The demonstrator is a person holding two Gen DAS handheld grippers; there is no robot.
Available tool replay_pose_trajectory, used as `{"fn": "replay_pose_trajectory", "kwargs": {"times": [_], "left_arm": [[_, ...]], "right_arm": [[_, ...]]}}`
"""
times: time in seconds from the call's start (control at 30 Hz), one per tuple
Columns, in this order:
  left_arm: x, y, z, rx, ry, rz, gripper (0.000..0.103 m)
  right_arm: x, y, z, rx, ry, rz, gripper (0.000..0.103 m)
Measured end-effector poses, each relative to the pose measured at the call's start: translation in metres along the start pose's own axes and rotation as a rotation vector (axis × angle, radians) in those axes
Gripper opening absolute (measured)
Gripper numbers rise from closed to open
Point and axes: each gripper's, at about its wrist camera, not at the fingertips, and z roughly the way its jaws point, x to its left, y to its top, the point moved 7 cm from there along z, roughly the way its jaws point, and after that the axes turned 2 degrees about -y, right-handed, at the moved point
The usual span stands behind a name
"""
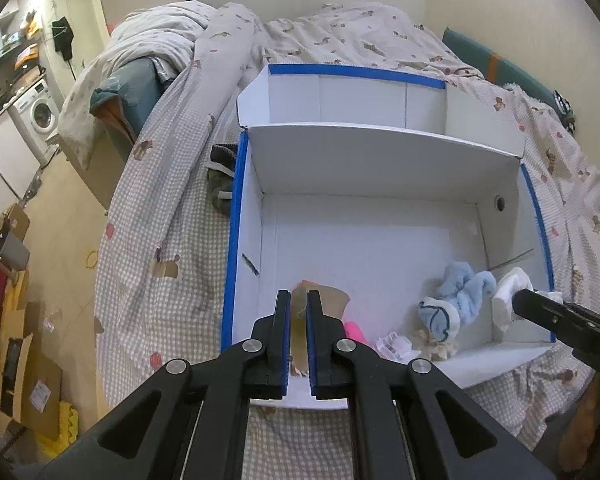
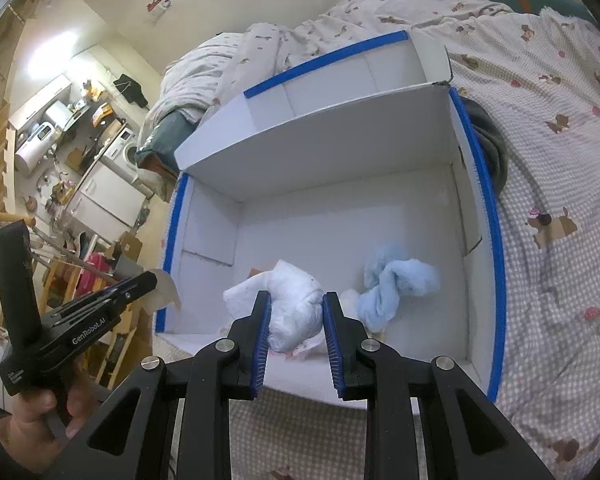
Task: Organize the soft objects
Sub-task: 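Carry the white bag over the box with the right tool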
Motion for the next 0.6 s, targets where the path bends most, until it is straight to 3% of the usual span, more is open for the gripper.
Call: {"fn": "replay_pose_trajectory", "kwargs": {"times": [0.47,0.6], "left_arm": [[-0.005,-0.013,0.057,0.079,-0.017,-0.006,0.007],[-0.007,-0.02,0.067,0.112,-0.062,-0.019,0.007]], "right_arm": [[-0.02,-0.007,0.036,0.054,-0.085,-0.009,0.027],[-0.021,-0.01,0.044,0.063,-0.083,0.002,0.027]]}}
